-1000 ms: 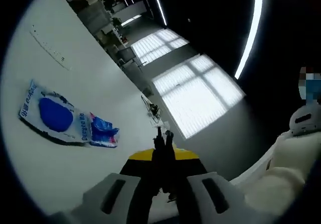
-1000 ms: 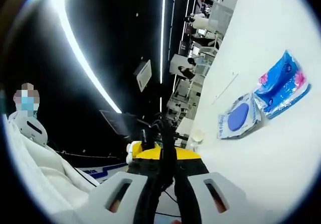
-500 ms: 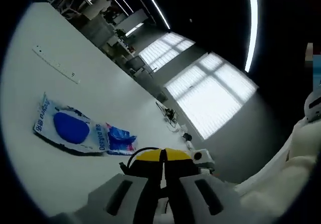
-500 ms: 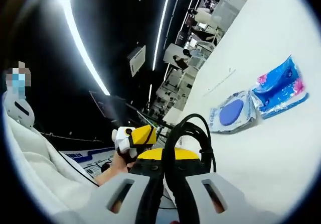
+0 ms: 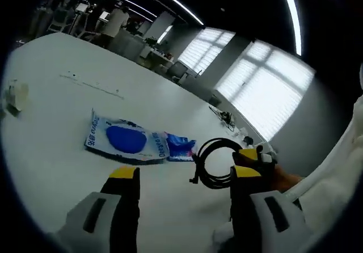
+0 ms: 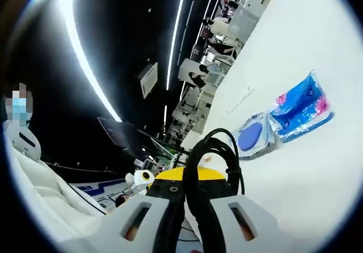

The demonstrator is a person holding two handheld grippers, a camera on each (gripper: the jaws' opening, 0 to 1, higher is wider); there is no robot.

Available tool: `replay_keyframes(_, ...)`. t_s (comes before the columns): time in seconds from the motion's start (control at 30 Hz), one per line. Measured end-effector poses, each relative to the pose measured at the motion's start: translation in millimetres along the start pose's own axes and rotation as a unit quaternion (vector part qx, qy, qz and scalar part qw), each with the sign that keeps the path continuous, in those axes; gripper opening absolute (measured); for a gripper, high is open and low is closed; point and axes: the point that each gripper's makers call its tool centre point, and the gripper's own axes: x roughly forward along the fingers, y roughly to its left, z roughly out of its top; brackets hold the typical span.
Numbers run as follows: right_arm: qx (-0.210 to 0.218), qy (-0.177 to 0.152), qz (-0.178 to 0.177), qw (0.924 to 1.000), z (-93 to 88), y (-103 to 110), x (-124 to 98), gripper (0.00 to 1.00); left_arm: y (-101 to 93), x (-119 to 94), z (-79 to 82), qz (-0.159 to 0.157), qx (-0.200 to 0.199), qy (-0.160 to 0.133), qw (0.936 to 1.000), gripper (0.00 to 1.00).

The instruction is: Arrange the tabletop items into an orderly group along one side of the table until the central work area is clear of visible clutter.

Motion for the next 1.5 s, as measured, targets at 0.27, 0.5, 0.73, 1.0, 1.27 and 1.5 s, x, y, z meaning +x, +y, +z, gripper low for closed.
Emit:
replay_keyframes(0.27,0.003,0.037,-0.041,0.9985,-9.7,-42,2,0.02,4.2,-9,10.1,0.010,-0.010,-0.026,0.9996,0.67)
replay_keyframes(0.5,0.029,0.016,-0.055,0.9980,-2.1,-63,-11,0.02,17.7,-18,9.3,0.030,-0.030,-0.035,0.9985,0.67)
replay_keyframes(0.73,0.057,-0.012,-0.071,0.9958,2.4,-79,-20,0.02,16.9,-19,3.6,0.035,-0.034,-0.033,0.9983,0.67)
replay_keyframes(1.0,0.045,-0.012,-0.123,0.9913,5.3,-99,-32,0.03,16.0,-16,5.5,0.029,-0.048,-0.037,0.9978,0.66)
replay_keyframes(1.27,0.014,-0.001,-0.220,0.9755,6.1,-130,-48,0.03,15.6,-12,13.8,0.023,-0.055,-0.049,0.9970,0.66)
replay_keyframes(1.5,-0.027,0.023,-0.290,0.9564,0.8,-138,-56,0.05,17.3,-15,14.6,0.024,-0.054,-0.049,0.9971,0.66)
